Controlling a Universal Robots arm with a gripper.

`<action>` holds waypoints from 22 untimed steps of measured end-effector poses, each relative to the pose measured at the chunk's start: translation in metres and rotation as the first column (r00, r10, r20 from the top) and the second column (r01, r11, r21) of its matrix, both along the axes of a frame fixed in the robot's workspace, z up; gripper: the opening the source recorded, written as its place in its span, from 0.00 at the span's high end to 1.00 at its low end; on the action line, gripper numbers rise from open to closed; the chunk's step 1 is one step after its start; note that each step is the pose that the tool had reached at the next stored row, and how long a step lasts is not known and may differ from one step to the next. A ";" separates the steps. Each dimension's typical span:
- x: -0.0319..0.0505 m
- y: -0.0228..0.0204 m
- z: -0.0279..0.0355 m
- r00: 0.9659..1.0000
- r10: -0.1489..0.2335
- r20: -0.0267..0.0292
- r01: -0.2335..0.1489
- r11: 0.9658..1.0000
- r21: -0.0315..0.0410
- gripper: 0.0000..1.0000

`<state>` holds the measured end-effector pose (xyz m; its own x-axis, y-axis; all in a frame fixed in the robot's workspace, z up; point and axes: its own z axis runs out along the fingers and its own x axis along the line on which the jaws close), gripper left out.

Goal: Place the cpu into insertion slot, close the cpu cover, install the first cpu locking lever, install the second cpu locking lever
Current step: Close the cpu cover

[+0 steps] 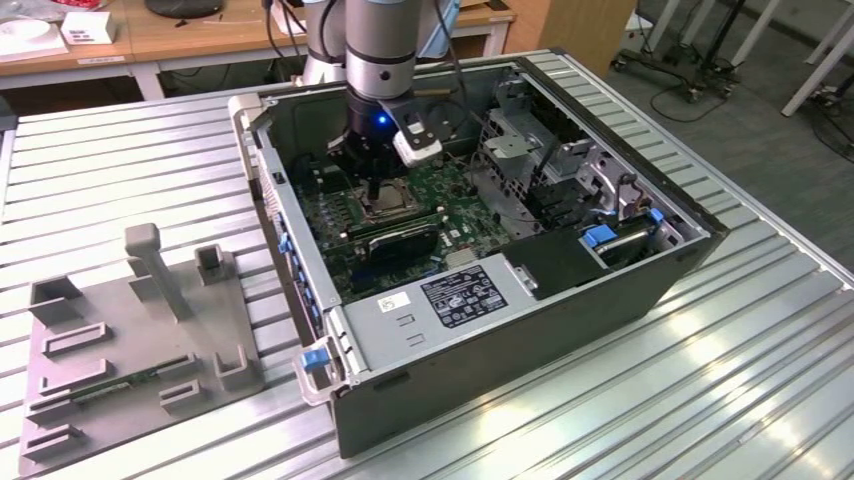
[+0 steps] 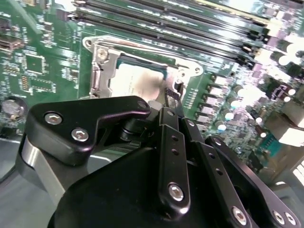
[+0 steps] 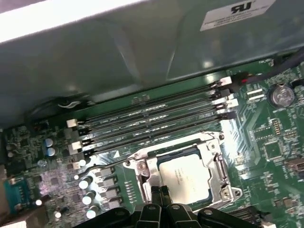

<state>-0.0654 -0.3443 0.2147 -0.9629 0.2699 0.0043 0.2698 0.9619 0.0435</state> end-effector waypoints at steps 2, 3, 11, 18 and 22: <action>-0.0004 0.0000 -0.0006 1.000 0.004 0.018 -0.004 1.000 0.000 0.89; -0.0008 0.0000 -0.0007 1.000 0.005 0.021 -0.005 1.000 0.000 0.89; -0.0035 0.0000 -0.0012 1.000 0.018 0.025 -0.018 1.000 0.000 0.89; -0.0038 0.0000 -0.0017 0.995 0.092 0.025 -0.092 0.996 0.000 0.89; -0.0040 0.0000 -0.0019 0.992 0.121 0.025 -0.121 0.993 0.000 0.89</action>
<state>-0.0694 -0.3443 0.2128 -0.9882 0.1517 -0.0195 0.1505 0.9873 0.0499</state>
